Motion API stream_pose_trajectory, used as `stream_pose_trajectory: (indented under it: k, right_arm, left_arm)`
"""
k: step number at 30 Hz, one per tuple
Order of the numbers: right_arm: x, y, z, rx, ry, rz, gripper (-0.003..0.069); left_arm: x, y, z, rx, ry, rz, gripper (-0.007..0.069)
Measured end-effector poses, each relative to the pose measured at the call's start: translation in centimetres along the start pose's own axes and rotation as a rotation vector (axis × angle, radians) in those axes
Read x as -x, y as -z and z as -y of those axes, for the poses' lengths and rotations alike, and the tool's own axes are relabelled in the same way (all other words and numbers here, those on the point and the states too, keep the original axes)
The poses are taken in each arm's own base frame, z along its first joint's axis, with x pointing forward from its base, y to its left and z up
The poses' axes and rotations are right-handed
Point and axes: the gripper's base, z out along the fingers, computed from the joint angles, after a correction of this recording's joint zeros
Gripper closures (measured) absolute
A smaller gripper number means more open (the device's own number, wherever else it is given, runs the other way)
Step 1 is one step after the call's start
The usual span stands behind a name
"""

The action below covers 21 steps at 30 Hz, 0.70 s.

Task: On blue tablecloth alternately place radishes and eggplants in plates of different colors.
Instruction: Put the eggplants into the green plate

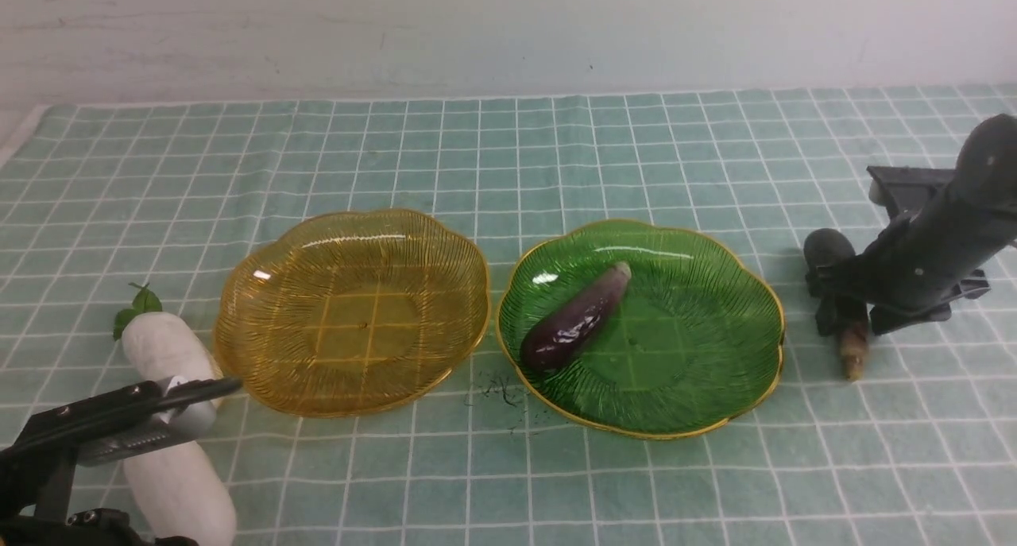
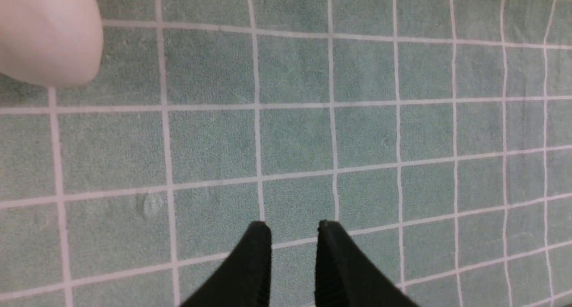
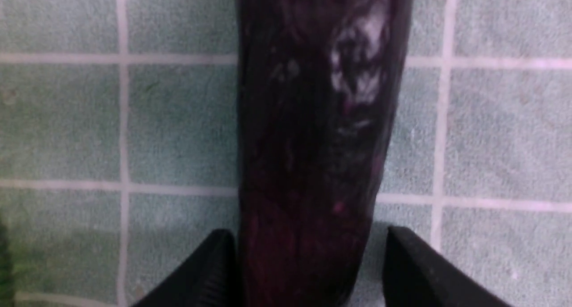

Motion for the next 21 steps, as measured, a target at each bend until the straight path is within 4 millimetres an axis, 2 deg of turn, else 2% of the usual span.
stream_pose_trajectory:
  k: [2, 6, 9, 11, 13, 14, 15, 16, 17, 21]
  right_arm:
    - [0.0, 0.3, 0.0, 0.002, 0.010, -0.035, 0.0392]
    - [0.7, 2.4, -0.4, 0.015, 0.019, -0.050, 0.0393]
    - [1.3, 6.2, -1.5, 0.096, -0.017, -0.032, 0.0393]
    - [1.2, 7.1, -2.0, 0.136, -0.021, -0.034, 0.0393]
    - [1.0, 8.4, -3.5, 0.224, -0.011, -0.036, 0.0393]
    - [1.0, 8.6, -3.9, 0.243, -0.006, -0.037, 0.0393]
    - [0.9, 8.6, -5.2, 0.281, 0.010, -0.045, 0.0393]
    - [0.9, 8.6, -5.4, 0.285, 0.012, -0.045, 0.0393]
    - [0.7, 8.2, -6.8, 0.300, 0.041, -0.062, 0.0393]
    - [0.1, 6.6, -10.3, 0.299, 0.140, -0.099, 0.0393]
  left_arm:
    - [0.0, 0.0, 0.0, 0.000, 0.000, 0.000, 0.0491]
    - [0.0, 0.0, 0.0, 0.000, 0.000, 0.000, 0.0491]
    - [0.0, 0.0, 0.0, 0.000, 0.000, 0.000, 0.0491]
    - [0.0, 0.0, 0.0, 0.000, 0.000, 0.000, 0.0491]
    - [0.0, 0.0, 0.0, 0.000, 0.000, 0.000, 0.0491]
    - [0.0, 0.0, 0.0, 0.000, 0.000, 0.000, 0.0491]
    - [0.0, 0.0, 0.0, 0.000, 0.000, 0.000, 0.0491]
    - [0.0, 0.0, 0.0, 0.000, 0.000, 0.000, 0.0491]
    - [0.0, 0.0, 0.0, 0.000, 0.000, 0.000, 0.0491]
    - [0.0, 0.0, 0.0, 0.000, 0.000, 0.000, 0.0491]
